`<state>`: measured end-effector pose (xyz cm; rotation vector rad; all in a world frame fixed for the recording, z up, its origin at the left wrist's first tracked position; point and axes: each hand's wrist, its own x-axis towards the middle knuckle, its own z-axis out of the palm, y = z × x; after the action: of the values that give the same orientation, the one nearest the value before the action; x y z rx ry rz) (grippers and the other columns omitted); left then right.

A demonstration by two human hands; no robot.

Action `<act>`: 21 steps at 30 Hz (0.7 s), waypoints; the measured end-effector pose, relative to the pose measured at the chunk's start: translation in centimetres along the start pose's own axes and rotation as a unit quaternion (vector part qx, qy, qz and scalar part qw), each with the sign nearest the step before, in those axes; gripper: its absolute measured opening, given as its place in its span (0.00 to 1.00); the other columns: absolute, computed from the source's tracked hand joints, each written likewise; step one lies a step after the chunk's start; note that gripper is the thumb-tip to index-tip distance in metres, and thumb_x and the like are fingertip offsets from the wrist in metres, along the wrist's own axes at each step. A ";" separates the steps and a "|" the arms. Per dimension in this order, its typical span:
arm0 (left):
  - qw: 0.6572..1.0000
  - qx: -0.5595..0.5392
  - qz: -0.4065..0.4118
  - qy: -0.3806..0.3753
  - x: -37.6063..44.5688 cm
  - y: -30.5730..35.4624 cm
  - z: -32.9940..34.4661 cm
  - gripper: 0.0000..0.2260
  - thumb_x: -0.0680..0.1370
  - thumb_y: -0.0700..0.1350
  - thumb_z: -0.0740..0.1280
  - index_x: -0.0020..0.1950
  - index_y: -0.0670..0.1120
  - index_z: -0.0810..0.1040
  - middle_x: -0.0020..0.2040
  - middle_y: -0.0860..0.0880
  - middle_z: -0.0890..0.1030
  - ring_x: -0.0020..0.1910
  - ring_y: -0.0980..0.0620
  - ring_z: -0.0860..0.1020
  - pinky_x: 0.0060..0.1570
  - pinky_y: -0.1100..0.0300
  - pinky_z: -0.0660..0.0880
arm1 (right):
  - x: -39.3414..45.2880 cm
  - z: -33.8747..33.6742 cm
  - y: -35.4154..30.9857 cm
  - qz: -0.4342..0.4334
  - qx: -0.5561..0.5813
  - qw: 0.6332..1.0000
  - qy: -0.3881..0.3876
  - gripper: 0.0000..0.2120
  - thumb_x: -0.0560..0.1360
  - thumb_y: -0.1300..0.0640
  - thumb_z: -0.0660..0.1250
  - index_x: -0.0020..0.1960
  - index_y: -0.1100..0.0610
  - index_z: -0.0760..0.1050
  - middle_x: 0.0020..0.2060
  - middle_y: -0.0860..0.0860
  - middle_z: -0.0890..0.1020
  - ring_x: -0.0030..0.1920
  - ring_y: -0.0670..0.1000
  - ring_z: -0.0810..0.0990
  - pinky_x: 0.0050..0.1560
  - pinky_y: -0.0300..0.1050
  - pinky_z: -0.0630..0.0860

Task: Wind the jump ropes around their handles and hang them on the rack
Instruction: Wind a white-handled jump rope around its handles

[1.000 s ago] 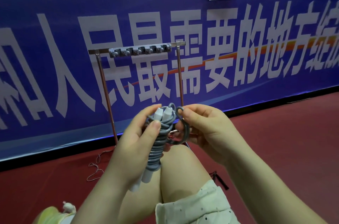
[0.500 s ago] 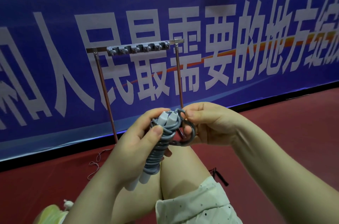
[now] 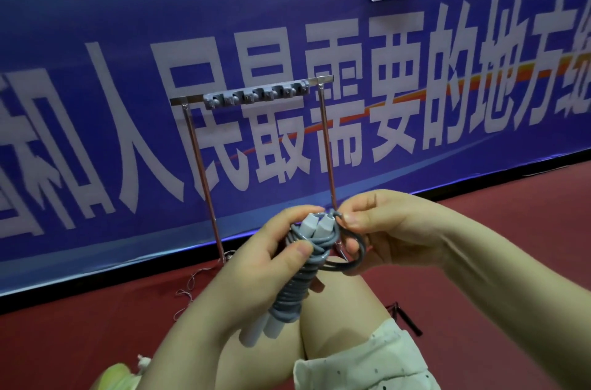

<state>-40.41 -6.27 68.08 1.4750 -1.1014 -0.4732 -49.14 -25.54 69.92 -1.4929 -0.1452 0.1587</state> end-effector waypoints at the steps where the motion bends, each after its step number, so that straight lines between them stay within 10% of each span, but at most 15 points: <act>1: 1.000 0.001 -0.008 -0.005 0.0 0.1 -0.1 0.14 0.71 0.46 0.63 0.52 0.62 0.78 0.48 0.51 0.83 0.38 0.46 0.83 0.38 0.56 0.79 | 0.0 0.0 0.1 0.002 -0.010 1.000 0.005 0.06 0.65 0.51 0.75 0.33 0.52 0.81 0.31 0.50 0.80 0.34 0.48 0.80 0.45 0.48 0.79; 10: 0.996 0.049 0.047 0.064 0.3 -0.3 0.5 0.21 0.66 0.65 0.70 0.54 0.56 0.75 0.46 0.59 0.83 0.41 0.59 0.82 0.38 0.69 0.76 | 0.8 1.1 0.7 -0.005 0.045 0.996 0.073 0.10 0.68 0.54 0.69 0.45 0.59 0.77 0.32 0.51 0.79 0.35 0.49 0.79 0.42 0.45 0.80; 17: 0.996 0.037 0.025 0.072 0.0 -0.6 0.8 0.09 0.70 0.49 0.64 0.47 0.59 0.79 0.43 0.53 0.82 0.40 0.56 0.80 0.39 0.61 0.79 | 0.9 1.0 0.7 0.002 0.049 0.998 0.049 0.13 0.70 0.54 0.68 0.52 0.58 0.76 0.36 0.51 0.81 0.38 0.49 0.79 0.44 0.45 0.80; 21: 0.996 -0.024 0.030 0.079 0.0 -0.4 1.1 0.09 0.70 0.46 0.64 0.47 0.55 0.80 0.41 0.51 0.82 0.39 0.54 0.80 0.37 0.58 0.80 | 0.8 1.1 1.4 -0.028 0.097 0.992 0.072 0.07 0.65 0.53 0.72 0.39 0.54 0.78 0.33 0.52 0.80 0.36 0.50 0.79 0.38 0.45 0.79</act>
<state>-41.12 -6.96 67.41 1.4098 -0.9987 -0.3326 -48.56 -24.26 68.64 -1.2991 -0.0538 0.0192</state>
